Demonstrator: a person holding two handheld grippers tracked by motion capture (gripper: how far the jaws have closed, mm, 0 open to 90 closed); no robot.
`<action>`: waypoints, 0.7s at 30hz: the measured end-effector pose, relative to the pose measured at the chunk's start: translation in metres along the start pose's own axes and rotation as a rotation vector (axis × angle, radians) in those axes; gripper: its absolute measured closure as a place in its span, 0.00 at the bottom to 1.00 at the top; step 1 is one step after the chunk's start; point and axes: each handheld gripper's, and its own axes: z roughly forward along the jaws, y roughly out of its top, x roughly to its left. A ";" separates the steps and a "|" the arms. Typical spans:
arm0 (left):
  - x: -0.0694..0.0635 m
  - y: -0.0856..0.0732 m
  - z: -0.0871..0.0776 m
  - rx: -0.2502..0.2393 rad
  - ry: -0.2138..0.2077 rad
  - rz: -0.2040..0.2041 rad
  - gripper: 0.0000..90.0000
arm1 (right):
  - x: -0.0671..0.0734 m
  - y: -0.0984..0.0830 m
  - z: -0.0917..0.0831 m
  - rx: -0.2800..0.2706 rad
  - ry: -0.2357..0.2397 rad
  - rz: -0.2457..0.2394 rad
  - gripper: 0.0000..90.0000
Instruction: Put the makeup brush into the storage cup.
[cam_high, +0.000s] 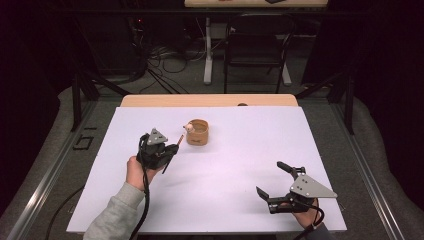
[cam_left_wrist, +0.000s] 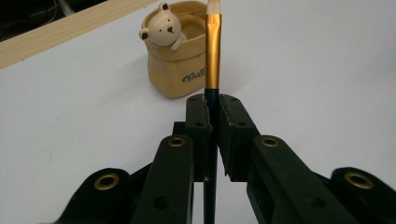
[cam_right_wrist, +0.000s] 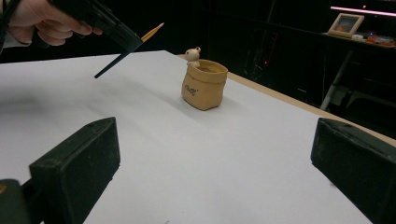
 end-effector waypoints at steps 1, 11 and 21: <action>0.001 0.000 0.000 -0.012 -0.005 -0.005 0.92 | 0.000 0.000 0.000 0.001 -0.001 -0.001 0.01; 0.006 -0.001 -0.003 -0.080 -0.016 -0.004 0.92 | -0.003 -0.001 0.004 0.020 -0.020 0.007 0.01; 0.000 -0.006 -0.004 -0.155 -0.037 0.022 0.92 | -0.008 -0.003 0.010 0.055 -0.031 0.045 0.00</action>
